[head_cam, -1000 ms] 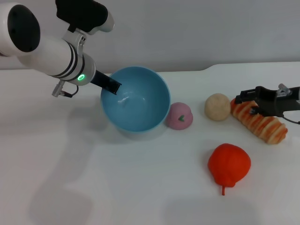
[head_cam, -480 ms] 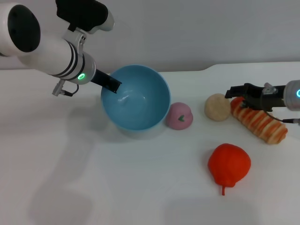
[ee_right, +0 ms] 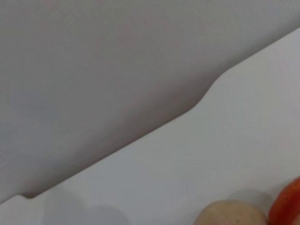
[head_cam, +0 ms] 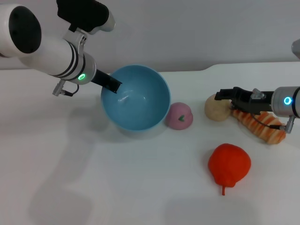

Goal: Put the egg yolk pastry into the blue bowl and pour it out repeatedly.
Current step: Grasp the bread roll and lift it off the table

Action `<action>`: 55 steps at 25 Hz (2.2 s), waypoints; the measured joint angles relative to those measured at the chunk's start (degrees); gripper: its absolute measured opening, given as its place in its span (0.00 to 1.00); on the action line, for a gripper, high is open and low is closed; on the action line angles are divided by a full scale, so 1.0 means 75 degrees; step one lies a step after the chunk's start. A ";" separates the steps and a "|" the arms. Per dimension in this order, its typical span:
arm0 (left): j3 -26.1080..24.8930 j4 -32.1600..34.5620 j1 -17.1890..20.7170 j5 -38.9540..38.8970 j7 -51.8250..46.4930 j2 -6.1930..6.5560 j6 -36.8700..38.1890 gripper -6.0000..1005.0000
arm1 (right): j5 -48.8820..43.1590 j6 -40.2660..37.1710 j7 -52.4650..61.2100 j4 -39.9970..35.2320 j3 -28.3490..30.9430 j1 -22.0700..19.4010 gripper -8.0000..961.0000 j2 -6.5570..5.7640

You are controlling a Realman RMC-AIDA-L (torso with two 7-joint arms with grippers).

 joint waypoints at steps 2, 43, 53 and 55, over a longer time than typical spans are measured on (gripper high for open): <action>0.0003 -0.0003 0.0007 0.0000 0.0000 0.0000 0.0005 0.00 | 0.0003 0.0099 -0.0001 0.0063 0.0006 -0.0006 0.59 0.0001; 0.0021 -0.0003 0.0048 0.0000 -0.0058 0.0025 -0.0086 0.00 | -0.2503 -0.1497 0.2297 -0.2035 -0.0478 -0.0322 0.59 -0.0446; 0.0018 -0.0002 -0.0032 -0.0218 -0.0054 0.0014 -0.0061 0.00 | -0.3958 -0.2263 0.2605 -0.1671 -0.0483 0.0973 0.59 -0.0900; 0.0018 -0.0003 -0.0032 -0.0283 -0.0038 0.0013 -0.0060 0.00 | -0.3985 -0.2039 0.2603 -0.1610 -0.0480 0.1034 0.59 -0.0790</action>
